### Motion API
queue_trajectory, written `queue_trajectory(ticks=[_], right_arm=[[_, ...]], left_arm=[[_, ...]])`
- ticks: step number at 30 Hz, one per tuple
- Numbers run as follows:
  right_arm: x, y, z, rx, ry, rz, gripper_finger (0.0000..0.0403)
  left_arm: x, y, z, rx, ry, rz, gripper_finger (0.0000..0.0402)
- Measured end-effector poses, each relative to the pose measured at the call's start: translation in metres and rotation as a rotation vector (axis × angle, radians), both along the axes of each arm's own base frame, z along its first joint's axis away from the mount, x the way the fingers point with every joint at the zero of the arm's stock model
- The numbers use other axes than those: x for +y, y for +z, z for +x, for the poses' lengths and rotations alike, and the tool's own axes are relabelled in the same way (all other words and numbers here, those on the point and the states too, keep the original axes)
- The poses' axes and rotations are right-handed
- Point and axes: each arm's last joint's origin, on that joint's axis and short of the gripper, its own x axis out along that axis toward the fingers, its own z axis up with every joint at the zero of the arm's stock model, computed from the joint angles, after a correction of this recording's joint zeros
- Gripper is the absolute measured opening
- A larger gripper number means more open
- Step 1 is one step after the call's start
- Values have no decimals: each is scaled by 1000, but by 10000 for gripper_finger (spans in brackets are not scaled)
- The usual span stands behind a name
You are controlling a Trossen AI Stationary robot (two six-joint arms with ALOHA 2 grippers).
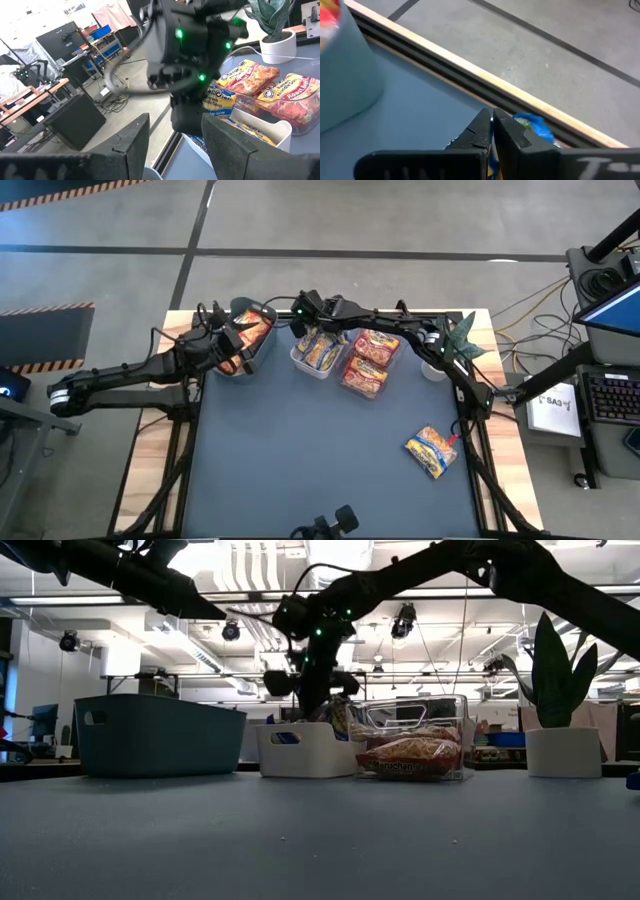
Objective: Sort Maruchan noodles
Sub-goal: Adjust the blue noodle packs in the white bin
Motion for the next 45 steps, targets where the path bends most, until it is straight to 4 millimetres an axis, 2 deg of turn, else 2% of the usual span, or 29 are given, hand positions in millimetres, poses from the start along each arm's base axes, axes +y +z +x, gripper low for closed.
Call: queue_trajectory(ticks=[5,9,15,23,28,33,37,41,45], right_arm=[[5,21,1,-10,25,-25,9],[12,28,1,28,48,-27,9],[21,41,-12,123,32,32,9],[31,68,-31,188,44,62,17],[24,73,-42,181,108,182,62],[9,71,-51,164,169,309,133],[0,70,-60,186,160,339,190],[-1,73,-70,238,149,366,235],[1,72,-71,269,166,375,269]], left_arm=[[0,0,0,-3,0,1,164],[0,1,0,-5,0,1,164],[0,1,0,-5,0,2,164],[0,1,0,-4,0,1,164],[0,1,0,-3,0,1,164],[0,0,1,0,0,0,164],[1,-1,2,8,0,-3,164],[1,-2,3,15,0,-5,164],[2,-3,5,22,-1,-3,164]])
